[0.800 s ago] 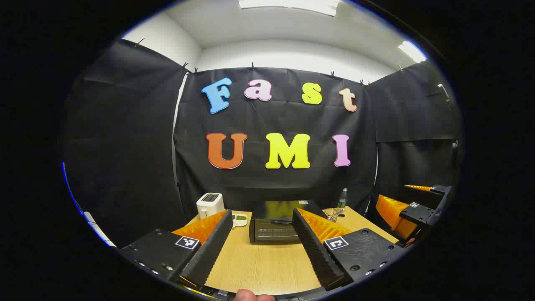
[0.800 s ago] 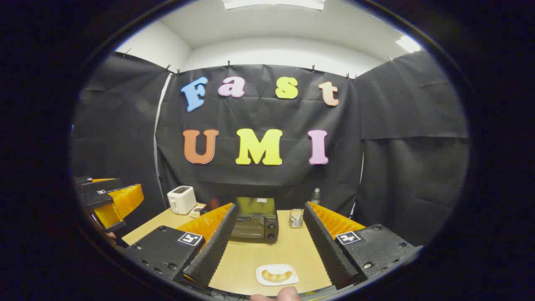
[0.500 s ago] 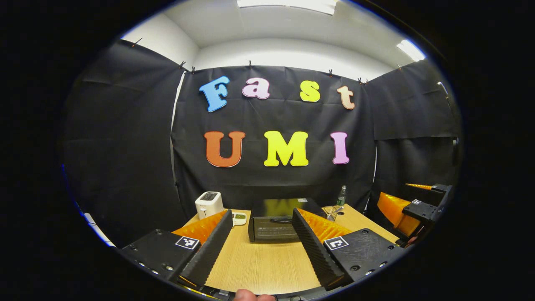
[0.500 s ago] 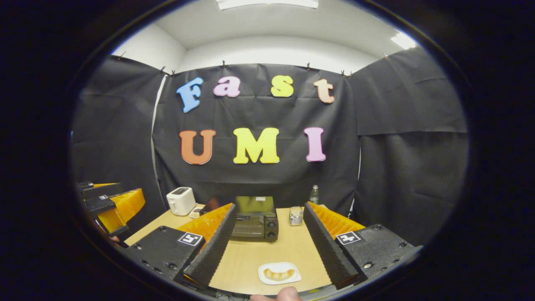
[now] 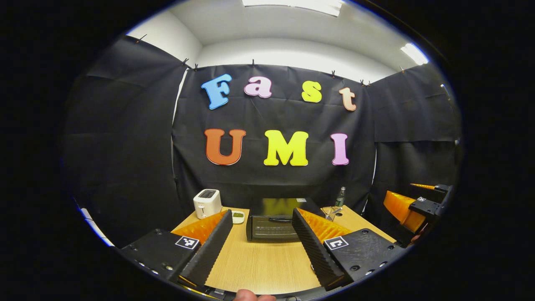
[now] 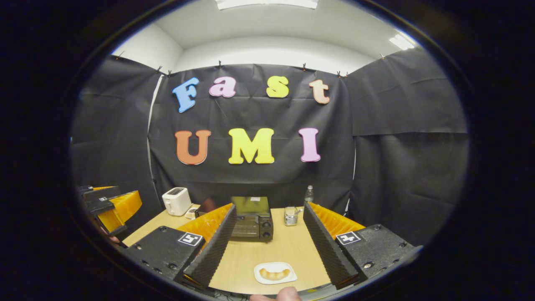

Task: Open the electric oven with the left hand, put the food in, and close the electric oven.

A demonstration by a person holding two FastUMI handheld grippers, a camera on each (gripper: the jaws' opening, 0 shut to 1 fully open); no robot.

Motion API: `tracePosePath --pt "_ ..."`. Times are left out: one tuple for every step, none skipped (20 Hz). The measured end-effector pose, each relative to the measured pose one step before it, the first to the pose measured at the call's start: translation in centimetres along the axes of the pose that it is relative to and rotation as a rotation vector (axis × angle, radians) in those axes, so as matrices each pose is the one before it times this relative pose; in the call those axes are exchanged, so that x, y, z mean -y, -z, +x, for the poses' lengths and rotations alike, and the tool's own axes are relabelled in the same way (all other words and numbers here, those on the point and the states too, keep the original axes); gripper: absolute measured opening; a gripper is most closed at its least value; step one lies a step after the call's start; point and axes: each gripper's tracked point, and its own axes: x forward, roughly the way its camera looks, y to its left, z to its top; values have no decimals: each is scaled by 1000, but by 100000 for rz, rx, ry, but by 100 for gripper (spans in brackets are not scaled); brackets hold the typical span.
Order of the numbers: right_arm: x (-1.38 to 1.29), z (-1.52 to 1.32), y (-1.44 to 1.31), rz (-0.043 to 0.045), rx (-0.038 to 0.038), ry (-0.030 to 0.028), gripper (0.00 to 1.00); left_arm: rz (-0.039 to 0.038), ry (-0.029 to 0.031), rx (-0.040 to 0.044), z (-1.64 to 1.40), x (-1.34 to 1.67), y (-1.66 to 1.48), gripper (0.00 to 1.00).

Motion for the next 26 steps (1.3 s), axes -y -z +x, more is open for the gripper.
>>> tracePosePath --pt "90 -89 -94 332 424 121 100 296 727 329 -198 263 -53 93" --pt "146 -43 -60 174 381 284 99 348 748 883 -71 214 -201 93" --pt "52 -47 5 397 11 87 99 387 470 704 -169 107 -250 93" --pt "-157 -84 343 183 -733 -306 99 266 108 178 -86 10 -70 93" --pt "-114 -18 211 232 -599 -276 99 7 147 -147 -96 27 133 93" --pt "-21 9 142 191 -258 -145 99 -76 164 -89 -100 14 87 93" --pt "-42 -68 -122 151 -39 -187 99 19 -274 198 -167 34 -48 93" --pt "-149 -18 -91 -59 202 -168 99 52 -303 -350 -55 -89 99 93" --pt "-86 -57 -175 -359 112 -47 99 -98 -202 -457 20 -202 55 93" --pt "-58 61 -34 -460 354 -172 99 -230 10 -126 42 -12 105 93" --pt "-13 11 -64 -569 85 92 99 -428 -212 251 -39 -9 -61 93" --pt "-29 -27 -66 -439 45 -194 98 -484 -127 -24 -32 -53 -79 93" --pt "-104 44 -166 -364 211 8 98 -443 40 -244 5 97 82 93" --pt "-22 147 -65 -471 -76 -29 98 -259 91 122 104 56 -33 93" --pt "58 136 -26 -170 15 42 98 -125 15 -4 281 14 -59 93" --pt "18 176 61 -89 -196 45 98 -11 45 -135 241 118 19 93" --pt "43 162 17 -54 -403 22 98 -108 -31 -502 220 17 91 93" --pt "177 259 138 -85 -196 211 98 -463 625 -397 373 309 132 93" --pt "187 331 4 -137 15 90 98 -516 494 -134 305 349 53 93" --pt "207 367 61 -231 -64 96 98 1 150 -393 311 237 67 93" --pt "291 454 111 -14 -219 85 98 432 109 -849 415 171 203 93" --pt "339 360 89 396 19 49 98 526 142 -660 409 272 144 93" --pt "450 575 187 564 -182 331 98 447 150 -598 559 303 185 93" --pt "547 560 389 427 -867 389 98 344 162 -766 636 325 259 93" --pt "548 397 349 308 -883 297 98 223 94 -874 818 391 322 93" --pt "685 543 203 309 -479 542 98 172 -170 -533 841 343 267 93"
